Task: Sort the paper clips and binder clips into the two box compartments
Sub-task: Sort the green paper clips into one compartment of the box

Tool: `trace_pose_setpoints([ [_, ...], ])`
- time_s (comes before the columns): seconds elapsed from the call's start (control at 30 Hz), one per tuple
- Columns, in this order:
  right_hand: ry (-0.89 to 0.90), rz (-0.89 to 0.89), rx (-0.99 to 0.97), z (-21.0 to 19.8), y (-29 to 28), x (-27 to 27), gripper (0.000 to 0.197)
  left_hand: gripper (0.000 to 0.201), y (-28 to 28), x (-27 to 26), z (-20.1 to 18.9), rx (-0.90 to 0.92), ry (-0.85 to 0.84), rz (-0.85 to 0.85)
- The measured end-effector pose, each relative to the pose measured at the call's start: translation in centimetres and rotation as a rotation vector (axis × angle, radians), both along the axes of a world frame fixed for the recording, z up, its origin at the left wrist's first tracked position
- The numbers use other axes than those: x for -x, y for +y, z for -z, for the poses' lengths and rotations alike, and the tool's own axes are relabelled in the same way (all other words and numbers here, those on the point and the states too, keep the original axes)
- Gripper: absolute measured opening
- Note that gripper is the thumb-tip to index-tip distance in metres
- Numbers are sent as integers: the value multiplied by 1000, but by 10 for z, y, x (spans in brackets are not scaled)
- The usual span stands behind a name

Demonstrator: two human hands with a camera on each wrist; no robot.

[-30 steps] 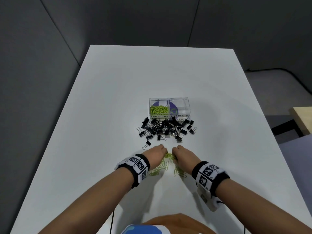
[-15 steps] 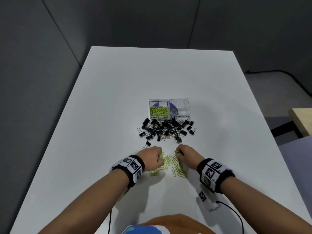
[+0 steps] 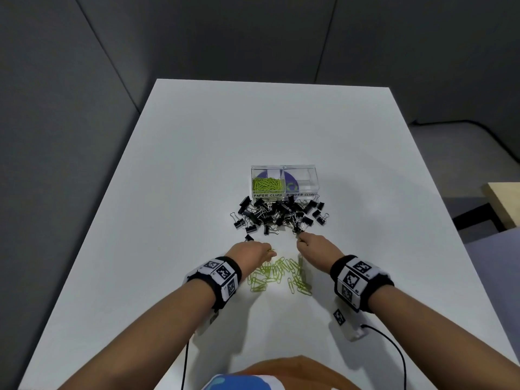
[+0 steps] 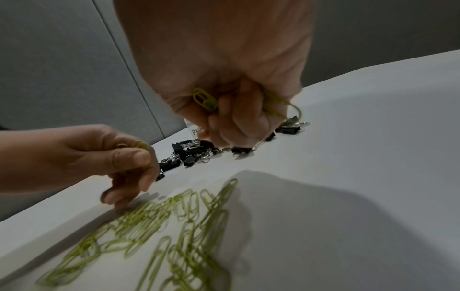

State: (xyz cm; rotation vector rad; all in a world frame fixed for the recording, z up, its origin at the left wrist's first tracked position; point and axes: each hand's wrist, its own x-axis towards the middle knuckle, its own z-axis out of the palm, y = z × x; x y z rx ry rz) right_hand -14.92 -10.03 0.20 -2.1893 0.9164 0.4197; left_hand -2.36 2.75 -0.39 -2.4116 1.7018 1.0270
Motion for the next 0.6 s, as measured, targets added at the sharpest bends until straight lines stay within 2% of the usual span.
trace_pose_setpoints([
  [0.07,23,-8,28,0,-2,5,20,42,-3,2,-3,-5,-14,10],
  [0.17,89,-58,119,1,-3,15,38,40,-7,3,-3,3,3,-8],
  [0.33,139,-127,135,4,2,25,39,26,-7,2,7,50,-12,11],
  [0.43,135,-183,216,3,8,27,35,35,-3,4,8,96,-34,40],
  [0.5,154,-240,269,2,12,29,36,33,-3,7,6,107,-36,61],
  [0.6,199,-326,307,1,18,32,61,46,-5,11,4,45,-73,124],
])
